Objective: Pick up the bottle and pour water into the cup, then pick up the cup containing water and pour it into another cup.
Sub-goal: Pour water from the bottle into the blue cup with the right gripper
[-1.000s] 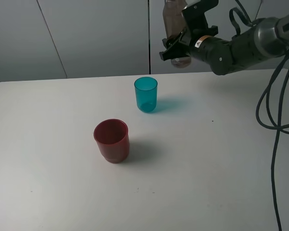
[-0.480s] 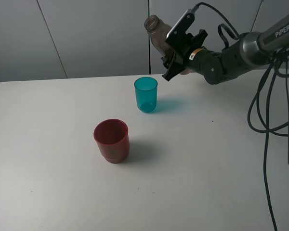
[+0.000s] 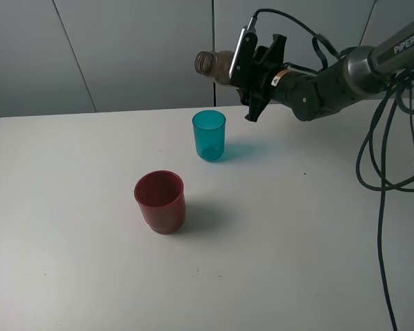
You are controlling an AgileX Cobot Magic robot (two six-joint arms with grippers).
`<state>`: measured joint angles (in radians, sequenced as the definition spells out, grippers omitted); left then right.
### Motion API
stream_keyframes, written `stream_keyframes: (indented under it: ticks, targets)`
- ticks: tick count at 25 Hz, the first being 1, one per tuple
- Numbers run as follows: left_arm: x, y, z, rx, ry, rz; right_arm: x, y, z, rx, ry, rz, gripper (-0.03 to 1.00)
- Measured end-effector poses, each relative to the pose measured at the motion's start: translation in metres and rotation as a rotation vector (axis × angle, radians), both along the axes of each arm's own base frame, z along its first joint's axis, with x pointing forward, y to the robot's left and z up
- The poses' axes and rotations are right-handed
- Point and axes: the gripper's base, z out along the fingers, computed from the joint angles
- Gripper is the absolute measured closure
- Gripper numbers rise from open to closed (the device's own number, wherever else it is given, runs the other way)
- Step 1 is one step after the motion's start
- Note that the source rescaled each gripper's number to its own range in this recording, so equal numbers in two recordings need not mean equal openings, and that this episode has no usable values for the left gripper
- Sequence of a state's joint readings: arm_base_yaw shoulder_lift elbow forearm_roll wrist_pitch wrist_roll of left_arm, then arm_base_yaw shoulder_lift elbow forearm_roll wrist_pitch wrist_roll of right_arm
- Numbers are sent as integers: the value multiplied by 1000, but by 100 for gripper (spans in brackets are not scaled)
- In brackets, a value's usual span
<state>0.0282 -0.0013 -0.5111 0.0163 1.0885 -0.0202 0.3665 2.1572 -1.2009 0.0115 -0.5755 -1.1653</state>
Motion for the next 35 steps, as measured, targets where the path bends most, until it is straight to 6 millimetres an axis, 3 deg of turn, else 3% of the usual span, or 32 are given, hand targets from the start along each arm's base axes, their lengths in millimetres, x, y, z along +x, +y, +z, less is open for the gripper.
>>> stream_keyframes:
  ticks: [13, 35]
  targets:
    - [0, 0, 0, 0, 0, 0, 6, -18, 0, -92, -30, -37, 95]
    - [0, 0, 0, -2, 0, 1, 7, -18, -11, -292, -70, 41, 95]
